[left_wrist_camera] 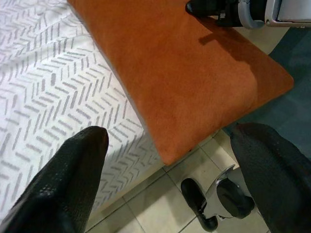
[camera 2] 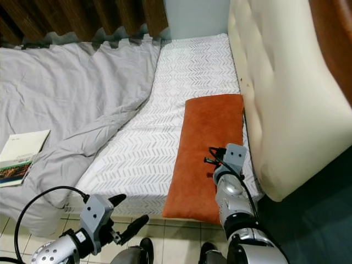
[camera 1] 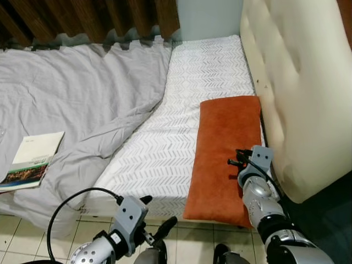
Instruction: Clean up the room
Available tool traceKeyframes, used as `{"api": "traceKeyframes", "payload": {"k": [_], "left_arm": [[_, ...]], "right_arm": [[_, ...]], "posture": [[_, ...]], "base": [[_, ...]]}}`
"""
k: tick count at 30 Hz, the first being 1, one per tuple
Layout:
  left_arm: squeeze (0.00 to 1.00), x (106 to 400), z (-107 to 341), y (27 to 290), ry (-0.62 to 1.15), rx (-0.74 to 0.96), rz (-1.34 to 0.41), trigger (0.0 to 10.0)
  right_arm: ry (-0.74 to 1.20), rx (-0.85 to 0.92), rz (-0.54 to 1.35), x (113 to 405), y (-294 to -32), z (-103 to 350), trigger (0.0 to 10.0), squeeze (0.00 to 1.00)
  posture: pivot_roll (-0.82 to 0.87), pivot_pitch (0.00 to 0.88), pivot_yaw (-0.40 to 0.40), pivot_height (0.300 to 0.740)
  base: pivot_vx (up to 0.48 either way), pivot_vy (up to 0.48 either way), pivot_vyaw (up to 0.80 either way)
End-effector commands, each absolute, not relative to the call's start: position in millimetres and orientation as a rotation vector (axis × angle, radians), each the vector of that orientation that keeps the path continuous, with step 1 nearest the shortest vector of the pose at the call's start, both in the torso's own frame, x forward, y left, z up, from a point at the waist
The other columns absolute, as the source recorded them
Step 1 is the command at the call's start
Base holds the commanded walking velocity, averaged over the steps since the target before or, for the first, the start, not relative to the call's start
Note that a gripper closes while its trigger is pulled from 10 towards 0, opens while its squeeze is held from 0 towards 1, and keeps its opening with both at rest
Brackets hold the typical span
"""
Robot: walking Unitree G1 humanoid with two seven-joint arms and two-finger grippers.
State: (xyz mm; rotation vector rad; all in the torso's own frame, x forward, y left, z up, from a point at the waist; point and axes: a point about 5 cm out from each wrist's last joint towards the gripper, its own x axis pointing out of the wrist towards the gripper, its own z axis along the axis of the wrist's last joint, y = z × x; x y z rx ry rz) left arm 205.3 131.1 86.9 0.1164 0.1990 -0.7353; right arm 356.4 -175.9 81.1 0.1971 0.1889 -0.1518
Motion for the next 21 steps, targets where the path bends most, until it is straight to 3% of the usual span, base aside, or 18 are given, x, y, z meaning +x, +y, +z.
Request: {"api": "traceKeyframes", "payload": {"k": [1,12,13,14,16,21], "left_arm": [[0.00,202,86,135,0.213,0.121,-0.732,10.0],[0.00,202,86,135,0.213,0.121,-0.732,10.0],[0.00,185,84,133,0.277,0.073,-0.792,10.0],[0.00,153,82,135,0.341,0.016,-0.793,10.0],[0.00,121,84,135,0.399,-0.033,-0.772,10.0],[0.00,120,85,130,0.374,-0.030,-0.771,10.0]], "right_arm": [[0.192,0.192,-0.132,357,-169,81,0.0,0.00],[0.192,0.192,-0.132,357,-169,81,0.0,0.00],[0.190,0.182,-0.156,359,-174,81,0.0,0.00],[0.140,-0.007,-0.240,369,-203,104,0.0,0.00],[0.070,-0.223,-0.337,377,-235,135,0.0,0.00],[0.083,-0.220,-0.323,377,-235,133,0.0,0.00]], "posture": [[0.27,0.381,0.113,0.740],[0.27,0.381,0.113,0.740],[0.28,0.398,0.120,0.740],[0.27,0.495,0.098,0.740],[0.26,0.491,0.093,0.740],[0.24,0.493,0.082,0.740]], "base": [[0.000,0.000,0.00],[0.000,0.000,0.00],[0.000,0.000,0.00],[0.000,0.000,0.00],[0.000,0.000,0.00],[0.000,0.000,0.00]]}}
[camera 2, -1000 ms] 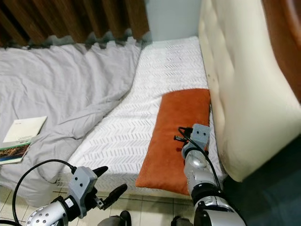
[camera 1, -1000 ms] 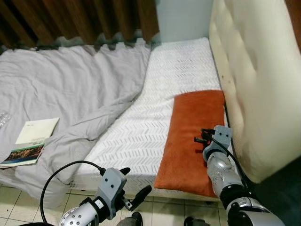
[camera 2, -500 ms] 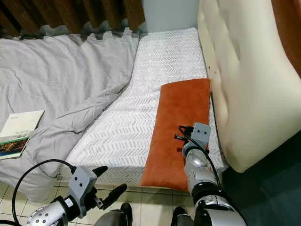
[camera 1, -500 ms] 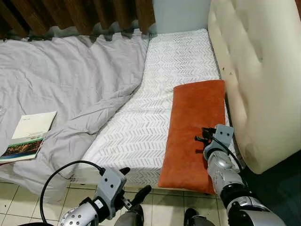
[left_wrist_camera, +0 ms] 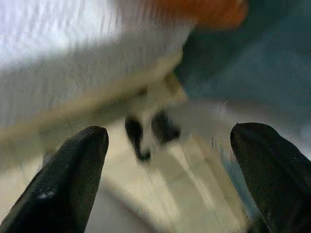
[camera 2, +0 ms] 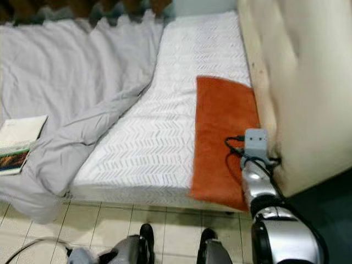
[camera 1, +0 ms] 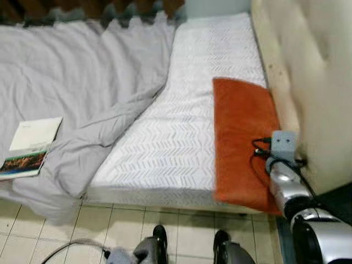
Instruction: Clean up the room
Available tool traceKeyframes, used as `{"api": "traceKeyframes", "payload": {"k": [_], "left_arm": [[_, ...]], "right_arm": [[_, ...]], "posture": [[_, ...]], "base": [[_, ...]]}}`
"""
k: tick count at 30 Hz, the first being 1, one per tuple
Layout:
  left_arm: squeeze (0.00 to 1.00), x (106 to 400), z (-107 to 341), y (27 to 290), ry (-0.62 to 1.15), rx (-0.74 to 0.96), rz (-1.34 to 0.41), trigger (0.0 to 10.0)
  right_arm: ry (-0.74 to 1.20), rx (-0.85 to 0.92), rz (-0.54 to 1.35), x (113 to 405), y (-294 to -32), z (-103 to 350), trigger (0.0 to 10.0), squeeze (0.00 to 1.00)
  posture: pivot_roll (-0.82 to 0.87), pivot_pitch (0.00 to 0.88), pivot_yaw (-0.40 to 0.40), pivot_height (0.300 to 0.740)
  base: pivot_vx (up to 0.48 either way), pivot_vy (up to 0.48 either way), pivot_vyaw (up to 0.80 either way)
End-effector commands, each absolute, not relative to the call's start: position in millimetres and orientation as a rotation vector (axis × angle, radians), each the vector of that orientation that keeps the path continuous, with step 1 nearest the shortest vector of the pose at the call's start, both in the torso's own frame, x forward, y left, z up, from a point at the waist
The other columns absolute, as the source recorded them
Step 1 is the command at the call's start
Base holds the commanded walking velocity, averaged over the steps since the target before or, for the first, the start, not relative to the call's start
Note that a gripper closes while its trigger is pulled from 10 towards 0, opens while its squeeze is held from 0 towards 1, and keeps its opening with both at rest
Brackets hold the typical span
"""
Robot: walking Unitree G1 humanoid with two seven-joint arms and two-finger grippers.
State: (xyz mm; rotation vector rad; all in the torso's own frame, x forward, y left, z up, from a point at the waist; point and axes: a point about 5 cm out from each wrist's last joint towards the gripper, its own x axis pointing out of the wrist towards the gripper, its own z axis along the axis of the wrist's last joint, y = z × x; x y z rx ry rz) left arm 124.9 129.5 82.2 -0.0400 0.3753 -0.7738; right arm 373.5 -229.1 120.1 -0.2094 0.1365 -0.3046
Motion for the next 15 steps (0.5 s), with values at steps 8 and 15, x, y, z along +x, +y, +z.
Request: {"api": "traceKeyframes", "payload": {"k": [8,15], "left_arm": [[0.00,119,91,128,0.364,-0.032,-0.754,10.0],[0.00,118,91,128,0.365,-0.028,-0.745,10.0]], "right_arm": [[0.079,-0.233,-0.325,379,-231,135,0.0,0.00],[0.100,-0.212,-0.307,381,-225,134,10.0,0.00]], "posture": [[0.25,0.497,0.075,0.740],[0.25,0.497,0.066,0.740]], "base": [[0.000,0.000,0.00],[0.000,0.000,0.00]]}}
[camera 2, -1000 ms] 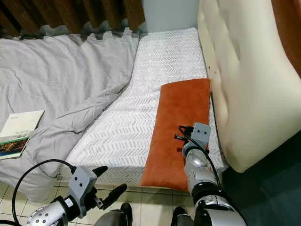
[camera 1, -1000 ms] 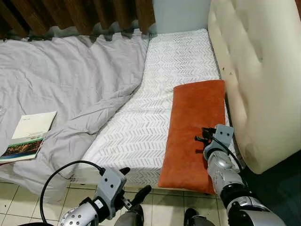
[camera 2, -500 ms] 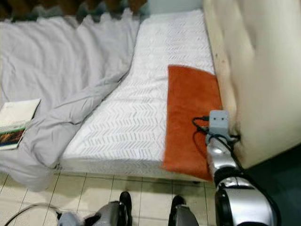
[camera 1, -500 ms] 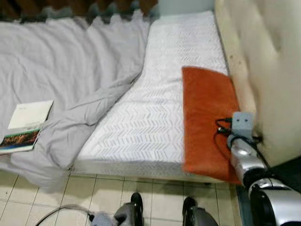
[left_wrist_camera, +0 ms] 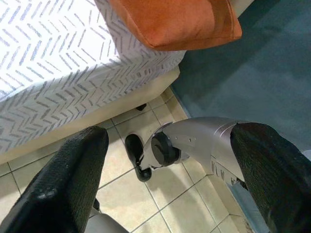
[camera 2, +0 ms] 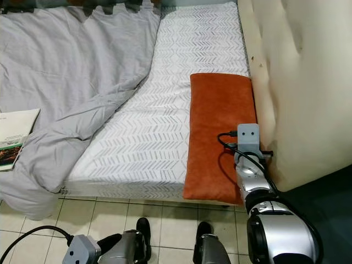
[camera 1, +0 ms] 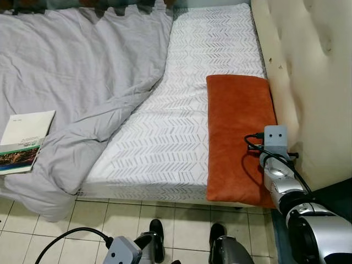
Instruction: Clean up the room
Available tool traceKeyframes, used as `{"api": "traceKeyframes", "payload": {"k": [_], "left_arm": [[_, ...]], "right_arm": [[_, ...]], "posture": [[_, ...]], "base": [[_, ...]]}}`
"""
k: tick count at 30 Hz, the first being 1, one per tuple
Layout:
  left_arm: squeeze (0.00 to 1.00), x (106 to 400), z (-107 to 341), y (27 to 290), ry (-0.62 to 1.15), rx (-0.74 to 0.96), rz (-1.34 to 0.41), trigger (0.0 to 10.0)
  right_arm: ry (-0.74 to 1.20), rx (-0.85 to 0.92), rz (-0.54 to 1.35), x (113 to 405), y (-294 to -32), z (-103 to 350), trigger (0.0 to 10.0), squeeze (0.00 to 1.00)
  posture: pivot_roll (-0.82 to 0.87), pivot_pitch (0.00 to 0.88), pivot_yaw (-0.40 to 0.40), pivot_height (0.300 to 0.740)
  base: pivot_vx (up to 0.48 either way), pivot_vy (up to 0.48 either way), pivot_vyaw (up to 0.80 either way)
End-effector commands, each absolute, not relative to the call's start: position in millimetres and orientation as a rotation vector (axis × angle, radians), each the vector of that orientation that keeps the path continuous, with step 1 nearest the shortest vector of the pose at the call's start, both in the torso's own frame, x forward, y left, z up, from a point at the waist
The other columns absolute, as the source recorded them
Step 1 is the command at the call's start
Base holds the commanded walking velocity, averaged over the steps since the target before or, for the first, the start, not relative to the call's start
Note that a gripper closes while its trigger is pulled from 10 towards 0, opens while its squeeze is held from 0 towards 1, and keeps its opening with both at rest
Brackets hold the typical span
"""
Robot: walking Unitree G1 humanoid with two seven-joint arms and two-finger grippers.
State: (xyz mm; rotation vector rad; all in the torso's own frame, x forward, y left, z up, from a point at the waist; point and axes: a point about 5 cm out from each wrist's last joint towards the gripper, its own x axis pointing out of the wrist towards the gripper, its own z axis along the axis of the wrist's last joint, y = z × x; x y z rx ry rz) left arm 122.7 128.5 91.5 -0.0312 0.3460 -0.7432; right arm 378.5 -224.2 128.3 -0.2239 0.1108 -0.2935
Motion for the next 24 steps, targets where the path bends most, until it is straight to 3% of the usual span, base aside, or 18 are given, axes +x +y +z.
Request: {"api": "traceKeyframes", "payload": {"k": [1,2,12,20,24], "left_arm": [[0.00,118,91,127,0.363,-0.028,-0.742,10.0],[0.00,119,91,128,0.362,-0.027,-0.739,10.0],[0.00,120,90,126,0.358,-0.029,-0.729,10.0],[0.00,124,89,125,0.350,-0.022,-0.731,10.0],[0.00,125,90,126,0.345,-0.016,-0.729,10.0]], "right_arm": [[0.101,-0.211,-0.305,381,-224,134,10.0,0.05],[0.097,-0.212,-0.299,382,-222,134,10.0,1.00],[-0.051,-0.370,-0.290,388,-210,156,10.0,1.00],[-0.053,-0.139,-0.323,381,-205,142,10.0,1.00],[-0.114,-0.134,-0.362,376,-208,142,10.0,1.00]], "posture": [[0.25,0.498,0.065,0.740],[0.25,0.498,0.062,0.740],[0.24,0.498,0.049,0.740],[0.23,0.503,0.047,0.740],[0.22,0.504,0.049,0.740]], "base": [[0.000,0.000,0.00],[0.000,0.000,0.00],[0.000,0.000,0.00],[0.000,0.000,0.00],[0.000,0.000,0.00]]}}
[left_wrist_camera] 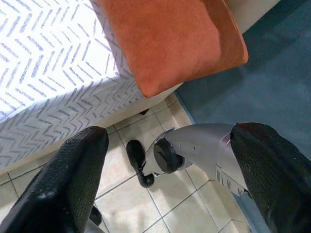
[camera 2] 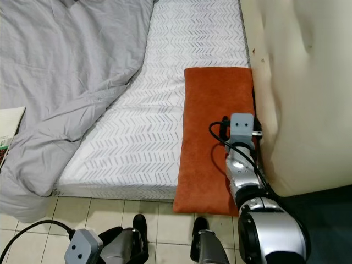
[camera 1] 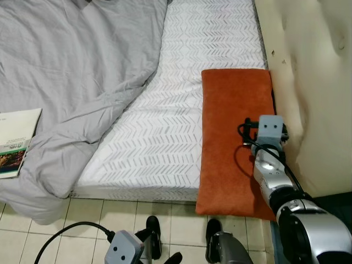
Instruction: Clean up the room
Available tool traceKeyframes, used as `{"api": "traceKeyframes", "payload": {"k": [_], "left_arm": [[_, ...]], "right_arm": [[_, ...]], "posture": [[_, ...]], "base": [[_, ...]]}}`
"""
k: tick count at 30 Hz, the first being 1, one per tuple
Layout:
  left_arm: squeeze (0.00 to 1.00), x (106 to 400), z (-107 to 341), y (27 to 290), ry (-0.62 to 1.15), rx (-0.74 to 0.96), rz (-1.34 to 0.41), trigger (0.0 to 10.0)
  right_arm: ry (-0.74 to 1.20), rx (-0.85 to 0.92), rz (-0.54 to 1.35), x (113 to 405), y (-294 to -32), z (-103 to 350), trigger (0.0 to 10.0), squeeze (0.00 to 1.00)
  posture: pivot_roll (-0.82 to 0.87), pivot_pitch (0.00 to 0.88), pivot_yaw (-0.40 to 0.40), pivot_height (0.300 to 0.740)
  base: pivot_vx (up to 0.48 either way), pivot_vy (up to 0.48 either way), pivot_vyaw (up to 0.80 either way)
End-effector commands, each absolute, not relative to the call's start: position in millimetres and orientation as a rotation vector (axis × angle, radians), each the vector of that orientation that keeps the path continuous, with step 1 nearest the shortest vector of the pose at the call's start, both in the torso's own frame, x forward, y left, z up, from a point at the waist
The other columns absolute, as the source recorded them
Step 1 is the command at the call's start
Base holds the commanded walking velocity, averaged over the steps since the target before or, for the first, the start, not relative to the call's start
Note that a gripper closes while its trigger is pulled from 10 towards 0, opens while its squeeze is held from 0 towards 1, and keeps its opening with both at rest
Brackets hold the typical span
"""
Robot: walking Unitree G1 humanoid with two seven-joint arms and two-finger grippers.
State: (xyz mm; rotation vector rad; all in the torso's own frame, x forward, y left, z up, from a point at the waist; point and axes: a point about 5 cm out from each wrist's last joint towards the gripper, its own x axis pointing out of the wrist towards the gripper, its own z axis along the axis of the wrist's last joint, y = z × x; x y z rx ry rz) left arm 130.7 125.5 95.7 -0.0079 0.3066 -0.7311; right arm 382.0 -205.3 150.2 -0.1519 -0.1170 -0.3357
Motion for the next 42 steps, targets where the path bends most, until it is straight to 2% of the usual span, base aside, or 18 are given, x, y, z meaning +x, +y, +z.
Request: {"api": "traceKeyframes", "payload": {"k": [1,4,5,10,11,12,13,14,23,24,25,26,31,42], "left_arm": [[0.00,125,90,126,0.344,-0.015,-0.728,10.0],[0.00,125,90,126,0.343,-0.015,-0.728,10.0],[0.00,125,90,125,0.341,-0.016,-0.729,10.0],[0.00,125,90,123,0.347,-0.026,-0.736,10.0],[0.00,125,89,123,0.353,-0.029,-0.740,10.0],[0.00,125,89,123,0.353,-0.029,-0.740,10.0],[0.00,126,87,123,0.354,-0.029,-0.741,10.0],[0.00,127,87,123,0.353,-0.028,-0.741,10.0],[0.00,133,86,121,0.343,-0.027,-0.739,10.0],[0.00,133,85,122,0.343,-0.026,-0.738,10.0],[0.00,133,85,122,0.343,-0.025,-0.737,10.0],[0.00,134,85,122,0.343,-0.024,-0.736,10.0],[0.00,137,85,121,0.336,-0.021,-0.735,10.0],[0.00,140,83,112,0.321,-0.036,-0.740,10.0]], "right_arm": [[-0.137,-0.142,-0.369,374,-207,141,10.0,1.00],[-0.175,-0.165,-0.393,368,-207,137,10.0,1.00],[-0.190,-0.135,-0.403,362,-206,131,10.0,0.00],[-0.156,0.013,-0.375,350,-197,111,10.0,0.00],[-0.085,0.172,-0.360,345,-194,95,10.0,0.00],[-0.085,0.172,-0.360,345,-194,95,10.0,0.00],[-0.013,0.323,-0.367,339,-194,80,10.0,0.00],[0.008,0.377,-0.362,338,-193,75,10.0,0.00],[0.204,0.606,-0.233,333,-177,46,10.0,0.00],[0.245,0.640,-0.211,333,-174,42,8.4,0.00],[0.279,0.666,-0.211,332,-172,38,1.4,0.00],[0.307,0.693,-0.204,331,-171,35,0.0,0.00],[0.356,0.765,-0.167,337,-166,38,0.0,0.00],[0.304,0.712,-0.141,357,-170,66,0.0,0.00]], "posture": [[0.22,0.504,0.046,0.740],[0.22,0.503,0.046,0.740],[0.21,0.504,0.043,0.740],[0.20,0.503,0.043,0.740],[0.20,0.504,0.042,0.740],[0.20,0.504,0.042,0.740],[0.19,0.502,0.039,0.740],[0.19,0.496,0.037,0.740],[0.19,0.486,0.034,0.740],[0.19,0.486,0.034,0.740],[0.19,0.485,0.032,0.740],[0.19,0.484,0.032,0.740],[0.20,0.475,0.027,0.740],[0.18,0.478,0.002,0.740]], "base": [[0.000,0.000,0.00],[0.000,0.000,0.00],[0.000,0.000,0.00],[0.000,0.000,0.00],[0.000,0.000,0.00],[0.000,0.000,0.00],[0.000,0.000,0.00],[0.000,0.000,0.00],[0.000,0.000,0.00],[0.000,0.000,0.00],[0.000,0.000,0.00],[0.000,0.000,0.00],[0.000,0.000,0.00],[0.000,0.000,0.00]]}}
